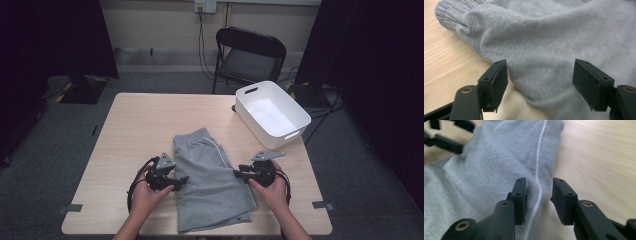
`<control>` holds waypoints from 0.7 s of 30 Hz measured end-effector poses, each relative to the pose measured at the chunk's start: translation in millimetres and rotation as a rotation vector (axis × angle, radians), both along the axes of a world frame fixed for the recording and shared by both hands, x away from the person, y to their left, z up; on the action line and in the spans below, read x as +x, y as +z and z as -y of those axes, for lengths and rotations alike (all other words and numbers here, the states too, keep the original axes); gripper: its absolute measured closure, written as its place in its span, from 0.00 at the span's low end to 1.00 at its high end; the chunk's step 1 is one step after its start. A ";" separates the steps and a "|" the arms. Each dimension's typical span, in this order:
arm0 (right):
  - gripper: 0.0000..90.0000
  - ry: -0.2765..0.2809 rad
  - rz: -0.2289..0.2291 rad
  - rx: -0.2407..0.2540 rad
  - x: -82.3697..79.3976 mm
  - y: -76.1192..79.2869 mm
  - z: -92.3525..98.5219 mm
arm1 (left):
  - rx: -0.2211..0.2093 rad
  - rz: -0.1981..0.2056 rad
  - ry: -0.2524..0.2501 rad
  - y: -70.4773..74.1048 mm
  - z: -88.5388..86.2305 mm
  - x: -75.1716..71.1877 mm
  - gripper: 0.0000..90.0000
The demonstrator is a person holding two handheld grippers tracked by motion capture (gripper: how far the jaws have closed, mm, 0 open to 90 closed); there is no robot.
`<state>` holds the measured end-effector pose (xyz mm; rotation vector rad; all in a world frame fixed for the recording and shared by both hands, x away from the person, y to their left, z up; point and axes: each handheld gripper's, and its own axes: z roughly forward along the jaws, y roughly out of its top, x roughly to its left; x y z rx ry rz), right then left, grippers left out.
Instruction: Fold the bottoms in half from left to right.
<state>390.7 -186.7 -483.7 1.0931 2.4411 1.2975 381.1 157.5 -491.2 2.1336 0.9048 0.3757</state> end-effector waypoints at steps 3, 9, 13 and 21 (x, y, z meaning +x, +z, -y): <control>0.72 0.024 -0.006 -0.008 -2.9 -4.7 -6.8 | 0.022 0.007 -0.005 -3.3 5.7 4.5 0.30; 0.67 0.029 0.001 -0.030 -6.9 -12.1 -15.0 | 0.022 -0.016 0.002 -13.8 10.0 11.0 0.26; 0.62 0.019 0.010 -0.042 -7.4 -13.3 -18.2 | 0.025 -0.019 0.021 -14.4 10.8 18.7 0.24; 0.60 0.007 0.021 -0.066 3.5 -18.4 -27.5 | 0.026 -0.012 0.031 -15.7 12.6 44.4 0.21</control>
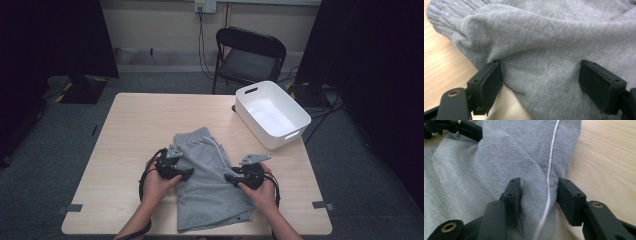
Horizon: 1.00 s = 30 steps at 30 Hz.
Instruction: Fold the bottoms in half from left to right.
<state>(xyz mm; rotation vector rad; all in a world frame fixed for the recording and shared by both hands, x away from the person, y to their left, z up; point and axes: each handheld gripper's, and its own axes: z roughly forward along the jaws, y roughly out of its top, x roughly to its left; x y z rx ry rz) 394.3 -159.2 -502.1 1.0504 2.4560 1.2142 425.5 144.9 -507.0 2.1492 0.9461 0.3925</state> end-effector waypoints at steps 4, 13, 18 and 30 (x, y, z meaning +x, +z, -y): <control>0.60 -0.018 0.013 -0.001 9.6 -2.3 -5.2 | 0.007 -0.002 0.006 0.4 0.7 16.0 0.21; 0.58 -0.067 0.008 -0.004 35.7 -3.6 -10.3 | 0.006 -0.004 0.060 0.4 3.4 45.1 0.21; 0.54 -0.071 0.017 0.022 33.7 1.8 -9.6 | 0.010 0.005 0.058 3.9 4.0 39.4 0.27; 0.51 -0.068 0.050 0.032 -1.7 26.5 22.3 | -0.048 0.036 -0.019 23.8 -14.0 -31.1 0.25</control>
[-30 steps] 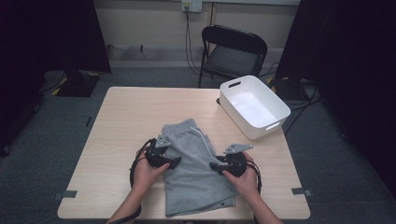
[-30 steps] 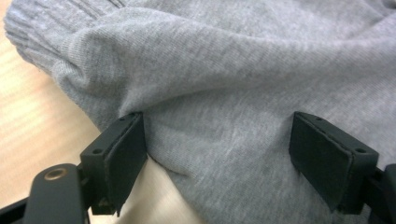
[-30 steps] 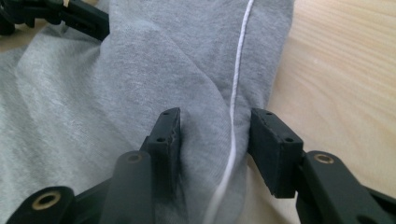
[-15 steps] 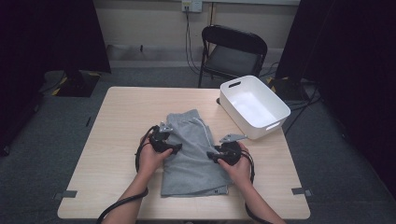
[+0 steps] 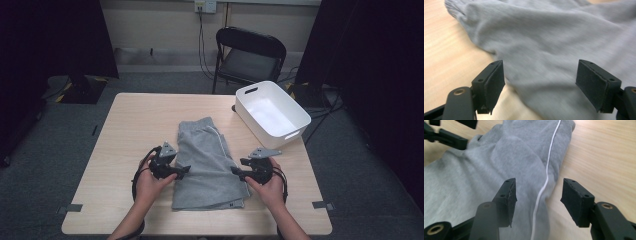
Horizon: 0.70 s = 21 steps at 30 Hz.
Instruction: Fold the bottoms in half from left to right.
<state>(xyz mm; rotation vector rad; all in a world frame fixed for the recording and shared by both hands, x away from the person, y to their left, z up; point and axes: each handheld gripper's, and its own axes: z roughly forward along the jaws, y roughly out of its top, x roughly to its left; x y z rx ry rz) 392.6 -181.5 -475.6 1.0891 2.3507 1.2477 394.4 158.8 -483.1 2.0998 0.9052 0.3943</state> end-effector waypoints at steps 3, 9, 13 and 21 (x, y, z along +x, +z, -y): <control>0.50 0.009 -0.004 -0.014 -10.5 -1.6 4.6 | 0.005 0.001 -0.030 -0.2 1.6 -15.7 0.26; 0.49 0.038 -0.010 -0.036 -26.5 -9.8 2.1 | 0.049 -0.016 -0.108 -9.9 8.9 -37.9 0.35; 0.49 0.035 -0.025 -0.041 -26.5 -15.8 -0.6 | 0.033 -0.034 -0.109 -16.5 8.6 -37.6 0.38; 0.50 0.071 -0.015 -0.117 -24.4 -26.7 -15.9 | 0.058 -0.013 -0.109 -20.3 14.1 -27.9 0.41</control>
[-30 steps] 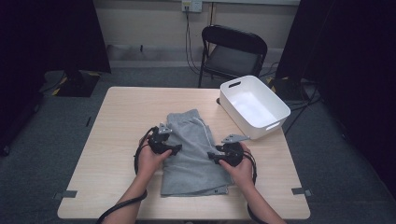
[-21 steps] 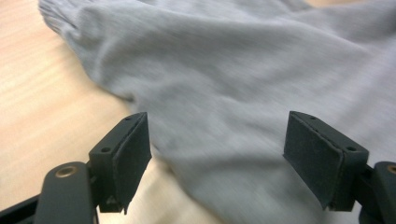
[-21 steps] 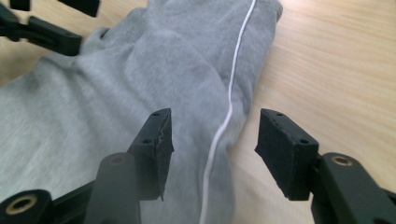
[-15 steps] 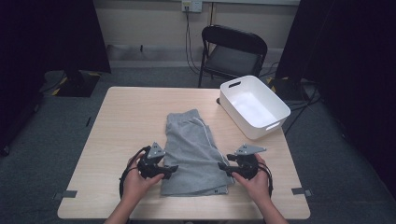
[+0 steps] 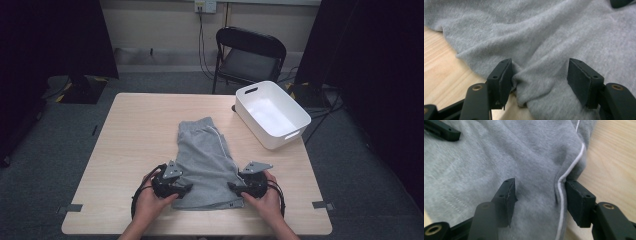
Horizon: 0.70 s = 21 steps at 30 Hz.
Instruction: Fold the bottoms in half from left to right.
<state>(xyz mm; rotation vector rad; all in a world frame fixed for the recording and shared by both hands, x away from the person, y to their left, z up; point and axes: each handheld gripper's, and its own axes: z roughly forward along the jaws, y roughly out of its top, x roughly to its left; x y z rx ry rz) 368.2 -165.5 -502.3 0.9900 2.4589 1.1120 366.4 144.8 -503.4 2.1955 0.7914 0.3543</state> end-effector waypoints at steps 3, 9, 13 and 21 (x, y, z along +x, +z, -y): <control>0.49 -0.009 0.007 0.001 5.9 -2.5 -3.2 | -0.011 0.017 0.000 -1.8 0.2 8.2 0.41; 0.49 -0.034 0.016 -0.004 27.0 -2.8 -8.8 | -0.019 0.029 0.027 -3.4 0.4 33.3 0.41; 0.49 -0.060 0.013 -0.011 46.9 -2.3 -13.7 | -0.022 0.021 0.054 -3.3 -0.5 48.5 0.41; 0.46 -0.062 0.009 0.048 38.3 10.1 -2.6 | -0.001 0.013 0.058 12.9 -7.6 29.5 0.35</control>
